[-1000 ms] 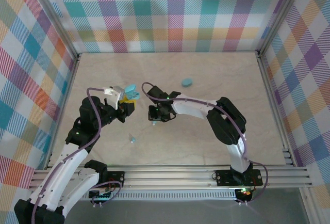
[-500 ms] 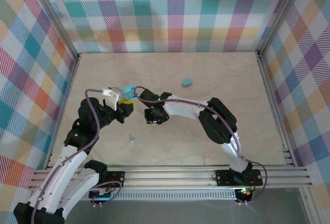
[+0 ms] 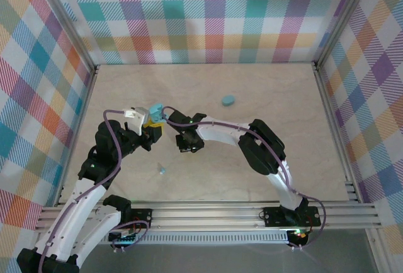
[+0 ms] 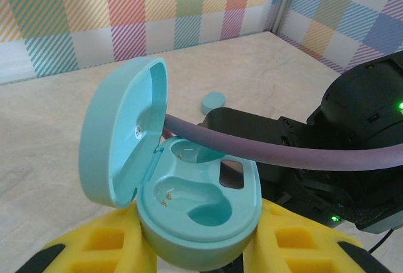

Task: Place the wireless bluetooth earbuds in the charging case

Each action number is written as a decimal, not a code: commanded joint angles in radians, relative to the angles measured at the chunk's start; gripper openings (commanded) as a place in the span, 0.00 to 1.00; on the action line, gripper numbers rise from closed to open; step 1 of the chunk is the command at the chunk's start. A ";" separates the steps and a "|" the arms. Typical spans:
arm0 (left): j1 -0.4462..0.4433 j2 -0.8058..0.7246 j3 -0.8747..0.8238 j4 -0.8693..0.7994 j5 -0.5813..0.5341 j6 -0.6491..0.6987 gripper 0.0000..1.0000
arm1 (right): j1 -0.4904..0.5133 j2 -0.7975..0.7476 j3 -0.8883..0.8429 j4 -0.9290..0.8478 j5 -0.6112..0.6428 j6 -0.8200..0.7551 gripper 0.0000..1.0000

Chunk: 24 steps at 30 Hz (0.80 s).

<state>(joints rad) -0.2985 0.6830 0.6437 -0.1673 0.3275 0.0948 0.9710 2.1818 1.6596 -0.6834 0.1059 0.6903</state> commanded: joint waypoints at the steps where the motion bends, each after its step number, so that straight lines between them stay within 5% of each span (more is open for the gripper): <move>1: 0.007 -0.018 -0.009 0.006 0.022 0.008 0.05 | 0.006 0.005 0.010 -0.044 0.035 -0.038 0.20; 13: 0.007 -0.013 -0.021 0.045 0.067 0.006 0.05 | -0.123 -0.336 -0.286 0.179 -0.072 -0.030 0.17; 24: 0.006 -0.004 -0.078 0.273 0.335 0.042 0.05 | -0.157 -0.717 -0.364 0.255 -0.170 -0.182 0.16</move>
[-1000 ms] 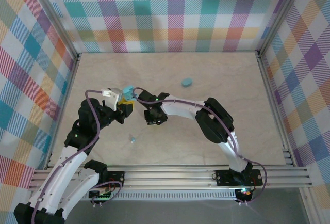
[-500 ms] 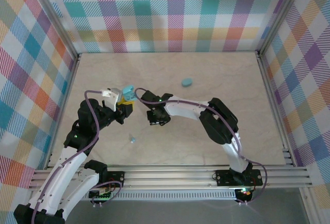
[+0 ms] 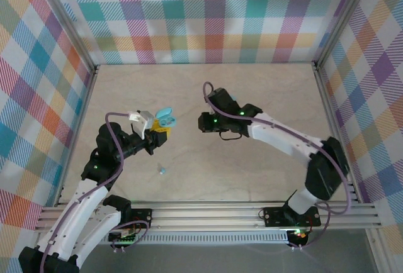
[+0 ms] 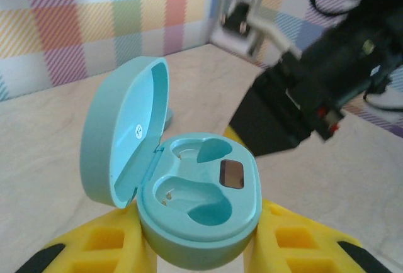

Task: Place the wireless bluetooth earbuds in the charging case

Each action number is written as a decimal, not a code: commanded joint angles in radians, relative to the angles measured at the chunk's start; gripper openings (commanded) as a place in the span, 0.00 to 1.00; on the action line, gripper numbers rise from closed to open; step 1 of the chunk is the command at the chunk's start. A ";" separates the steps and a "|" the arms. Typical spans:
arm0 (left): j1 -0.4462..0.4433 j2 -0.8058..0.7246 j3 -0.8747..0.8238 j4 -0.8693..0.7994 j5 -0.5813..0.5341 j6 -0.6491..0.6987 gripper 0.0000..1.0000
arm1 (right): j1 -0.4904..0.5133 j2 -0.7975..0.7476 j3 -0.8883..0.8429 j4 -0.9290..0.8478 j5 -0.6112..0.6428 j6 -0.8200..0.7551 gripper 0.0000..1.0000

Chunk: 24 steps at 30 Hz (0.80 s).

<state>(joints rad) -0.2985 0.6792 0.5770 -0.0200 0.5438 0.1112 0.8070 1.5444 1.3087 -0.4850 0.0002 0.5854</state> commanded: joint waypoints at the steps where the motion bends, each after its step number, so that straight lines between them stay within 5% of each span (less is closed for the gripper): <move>1: 0.005 0.003 -0.010 0.137 0.129 0.028 0.04 | 0.008 -0.106 -0.014 0.066 -0.087 -0.090 0.16; 13: 0.002 0.052 0.039 0.120 0.204 0.071 0.04 | 0.012 -0.211 0.034 0.119 -0.412 -0.178 0.14; 24: 0.001 0.068 0.064 0.074 0.256 0.086 0.03 | 0.026 -0.118 0.135 0.062 -0.527 -0.327 0.14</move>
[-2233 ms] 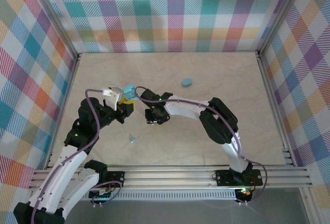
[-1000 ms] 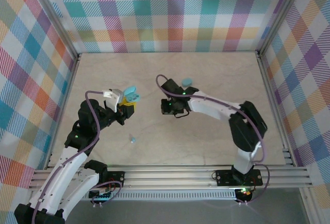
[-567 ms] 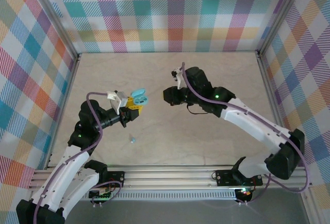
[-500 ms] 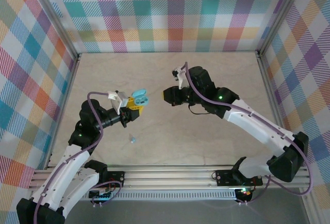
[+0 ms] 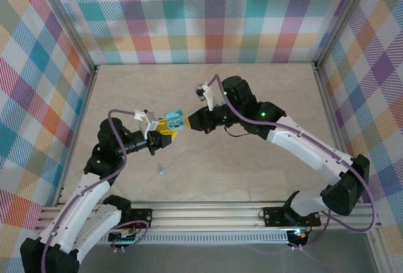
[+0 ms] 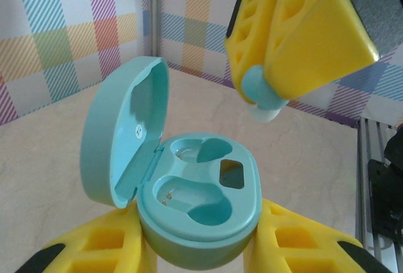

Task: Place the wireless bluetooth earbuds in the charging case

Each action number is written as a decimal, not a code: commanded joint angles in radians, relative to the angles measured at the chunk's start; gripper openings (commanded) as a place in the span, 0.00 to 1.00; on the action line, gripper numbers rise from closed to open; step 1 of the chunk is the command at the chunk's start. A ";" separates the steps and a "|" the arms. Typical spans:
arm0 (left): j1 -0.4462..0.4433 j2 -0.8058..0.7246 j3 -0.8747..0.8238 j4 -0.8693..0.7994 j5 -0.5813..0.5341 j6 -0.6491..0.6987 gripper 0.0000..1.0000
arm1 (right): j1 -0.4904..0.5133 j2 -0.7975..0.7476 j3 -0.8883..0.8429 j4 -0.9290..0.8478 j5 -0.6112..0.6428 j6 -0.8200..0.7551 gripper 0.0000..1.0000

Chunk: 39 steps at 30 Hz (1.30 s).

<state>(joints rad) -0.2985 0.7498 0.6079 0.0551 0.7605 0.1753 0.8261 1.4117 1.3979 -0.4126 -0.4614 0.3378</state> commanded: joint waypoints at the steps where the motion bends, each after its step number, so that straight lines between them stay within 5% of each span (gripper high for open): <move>1: 0.001 -0.001 0.033 -0.001 0.044 0.023 0.03 | 0.007 0.022 0.057 -0.018 -0.069 -0.092 0.14; 27: -0.001 0.022 0.066 -0.033 0.100 0.029 0.02 | 0.011 0.130 0.150 -0.166 -0.030 -0.342 0.15; 39: -0.001 0.019 0.069 -0.041 0.099 0.029 0.02 | 0.010 0.139 0.193 -0.222 0.015 -0.343 0.32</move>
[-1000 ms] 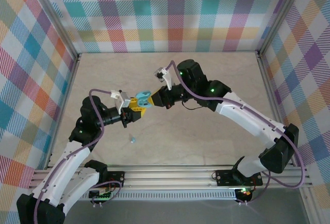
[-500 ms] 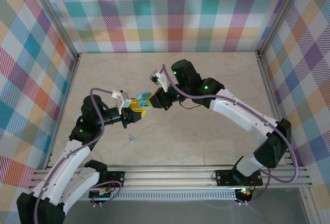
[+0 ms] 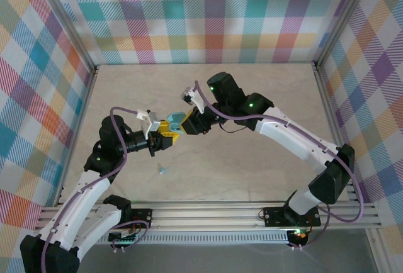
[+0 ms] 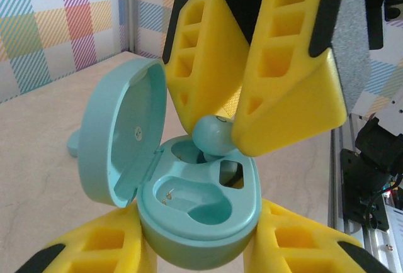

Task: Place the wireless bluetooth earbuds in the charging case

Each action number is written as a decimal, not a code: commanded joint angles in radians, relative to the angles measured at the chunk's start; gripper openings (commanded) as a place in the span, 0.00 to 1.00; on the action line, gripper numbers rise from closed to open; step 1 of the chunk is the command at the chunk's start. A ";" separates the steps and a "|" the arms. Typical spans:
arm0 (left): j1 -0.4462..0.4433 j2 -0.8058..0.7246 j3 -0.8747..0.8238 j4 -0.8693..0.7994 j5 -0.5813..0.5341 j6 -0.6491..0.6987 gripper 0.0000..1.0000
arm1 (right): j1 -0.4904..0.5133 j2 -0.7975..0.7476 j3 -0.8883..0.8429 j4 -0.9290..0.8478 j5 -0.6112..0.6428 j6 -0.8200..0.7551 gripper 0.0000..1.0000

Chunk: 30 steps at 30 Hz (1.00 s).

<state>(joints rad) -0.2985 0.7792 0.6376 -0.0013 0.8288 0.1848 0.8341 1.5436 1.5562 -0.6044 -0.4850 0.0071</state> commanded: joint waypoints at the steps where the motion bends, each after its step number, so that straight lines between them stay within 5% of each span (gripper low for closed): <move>1: -0.001 -0.012 0.038 0.015 0.030 0.019 0.02 | 0.001 0.004 0.036 -0.028 0.046 -0.007 0.34; 14: -0.002 -0.022 0.030 0.015 0.009 0.018 0.02 | 0.002 -0.023 0.068 -0.033 0.091 0.043 0.40; 20: -0.002 -0.045 0.022 0.002 -0.085 0.017 0.02 | 0.002 -0.093 0.034 0.014 0.154 0.120 0.41; 30: -0.002 -0.125 0.013 -0.051 -0.286 0.011 0.03 | 0.004 -0.246 -0.346 0.301 0.380 0.580 0.41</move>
<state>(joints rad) -0.2993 0.6796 0.6376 -0.0315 0.6174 0.1848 0.8371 1.2911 1.2968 -0.4110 -0.1989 0.3725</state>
